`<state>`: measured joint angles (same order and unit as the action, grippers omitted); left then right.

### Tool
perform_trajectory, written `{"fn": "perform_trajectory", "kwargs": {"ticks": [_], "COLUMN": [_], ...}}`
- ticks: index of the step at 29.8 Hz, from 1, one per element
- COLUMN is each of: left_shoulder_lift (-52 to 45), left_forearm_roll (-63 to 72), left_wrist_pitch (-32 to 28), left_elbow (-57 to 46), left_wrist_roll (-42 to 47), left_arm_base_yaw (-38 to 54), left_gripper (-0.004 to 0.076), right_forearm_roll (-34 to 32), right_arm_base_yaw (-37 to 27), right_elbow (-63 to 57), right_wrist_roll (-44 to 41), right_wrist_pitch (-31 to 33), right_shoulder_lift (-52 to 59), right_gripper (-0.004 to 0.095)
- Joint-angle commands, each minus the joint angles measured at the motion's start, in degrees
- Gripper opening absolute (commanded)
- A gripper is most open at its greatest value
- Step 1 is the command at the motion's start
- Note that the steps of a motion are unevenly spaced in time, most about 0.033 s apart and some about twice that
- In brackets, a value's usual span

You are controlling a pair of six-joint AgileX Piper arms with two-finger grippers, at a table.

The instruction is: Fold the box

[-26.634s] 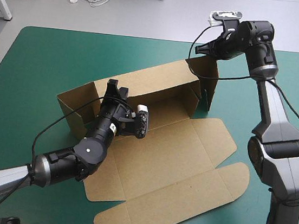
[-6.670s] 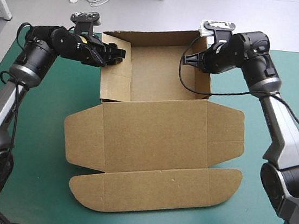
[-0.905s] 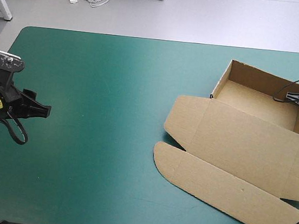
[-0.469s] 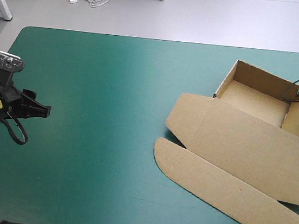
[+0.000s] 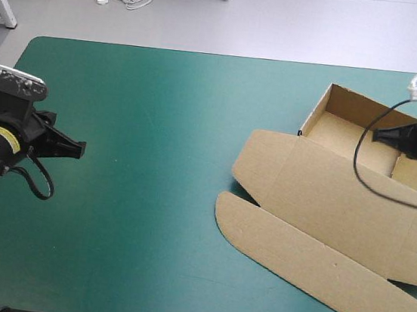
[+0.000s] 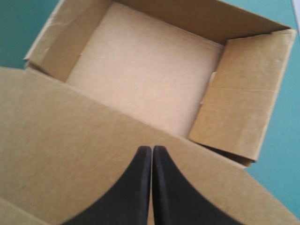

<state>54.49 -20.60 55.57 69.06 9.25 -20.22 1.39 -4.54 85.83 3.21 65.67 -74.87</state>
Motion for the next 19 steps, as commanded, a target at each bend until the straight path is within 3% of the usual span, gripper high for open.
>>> {"fn": "perform_trajectory", "kwargs": {"ticks": [1,5,12,19], "left_shoulder_lift": [-3.1,-8.1,-17.8,-27.9], "left_forearm_roll": [-1.3,-0.8,-0.7,-0.7], "left_wrist_pitch": [-8.2,-15.1,-21.3,-23.3], "left_elbow": [-5.7,-16.6,-31.6,-43.5], "left_wrist_roll": [0.3,0.8,2.3,2.0], "left_arm_base_yaw": [-0.2,-0.2,-0.2,-0.2], "left_gripper": [-0.0001,-0.0001,-0.0001,-0.0001], "right_forearm_roll": [-0.2,0.0,2.3,6.7], "right_arm_base_yaw": [6.0,13.0,19.6,21.0], "right_elbow": [-8.2,-21.8,-43.5,-59.1], "right_wrist_roll": [-0.7,-0.9,-0.5,1.6], "right_wrist_pitch": [-8.5,-16.5,-27.0,-29.7], "right_shoulder_lift": [9.5,18.9,32.9,45.1], "right_gripper": [-0.0008,-0.0008,-0.0008,-0.0009]}}
